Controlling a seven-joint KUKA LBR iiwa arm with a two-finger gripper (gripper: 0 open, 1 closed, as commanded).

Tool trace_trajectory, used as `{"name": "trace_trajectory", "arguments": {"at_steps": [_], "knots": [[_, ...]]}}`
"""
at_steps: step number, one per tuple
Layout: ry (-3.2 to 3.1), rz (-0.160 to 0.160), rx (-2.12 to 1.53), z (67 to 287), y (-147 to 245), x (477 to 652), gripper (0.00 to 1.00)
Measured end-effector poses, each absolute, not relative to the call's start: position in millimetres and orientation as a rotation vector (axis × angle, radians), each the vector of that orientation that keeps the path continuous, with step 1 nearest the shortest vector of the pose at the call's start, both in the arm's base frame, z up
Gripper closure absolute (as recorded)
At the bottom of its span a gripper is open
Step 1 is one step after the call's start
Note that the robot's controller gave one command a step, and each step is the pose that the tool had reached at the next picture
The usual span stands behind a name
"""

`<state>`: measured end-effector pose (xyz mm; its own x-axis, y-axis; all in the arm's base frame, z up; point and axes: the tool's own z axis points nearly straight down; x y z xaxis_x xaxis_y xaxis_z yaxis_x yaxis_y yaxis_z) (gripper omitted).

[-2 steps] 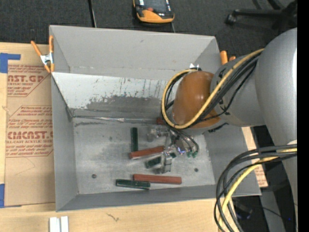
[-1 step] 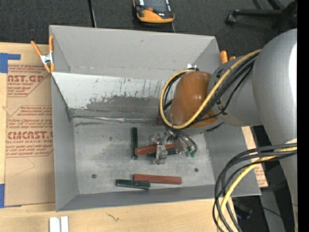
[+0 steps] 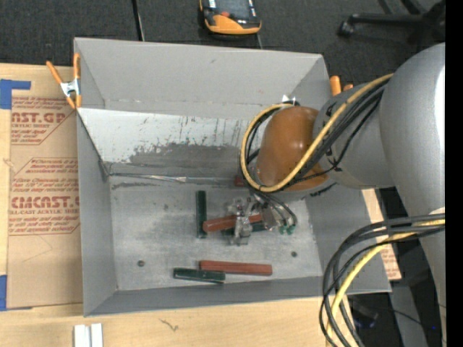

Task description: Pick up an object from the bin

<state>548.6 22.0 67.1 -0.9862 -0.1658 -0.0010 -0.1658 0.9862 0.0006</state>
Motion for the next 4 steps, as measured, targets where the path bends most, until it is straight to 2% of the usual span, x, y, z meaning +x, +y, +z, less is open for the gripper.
{"name": "trace_trajectory", "arguments": {"at_steps": [1,3,4], "knots": [[3.133,0.001,-0.262,71,21,547.7,1.0],[3.131,0.0,-0.262,121,22,548.0,1.0],[3.134,0.0,-0.262,138,22,546.7,1.0]]}}
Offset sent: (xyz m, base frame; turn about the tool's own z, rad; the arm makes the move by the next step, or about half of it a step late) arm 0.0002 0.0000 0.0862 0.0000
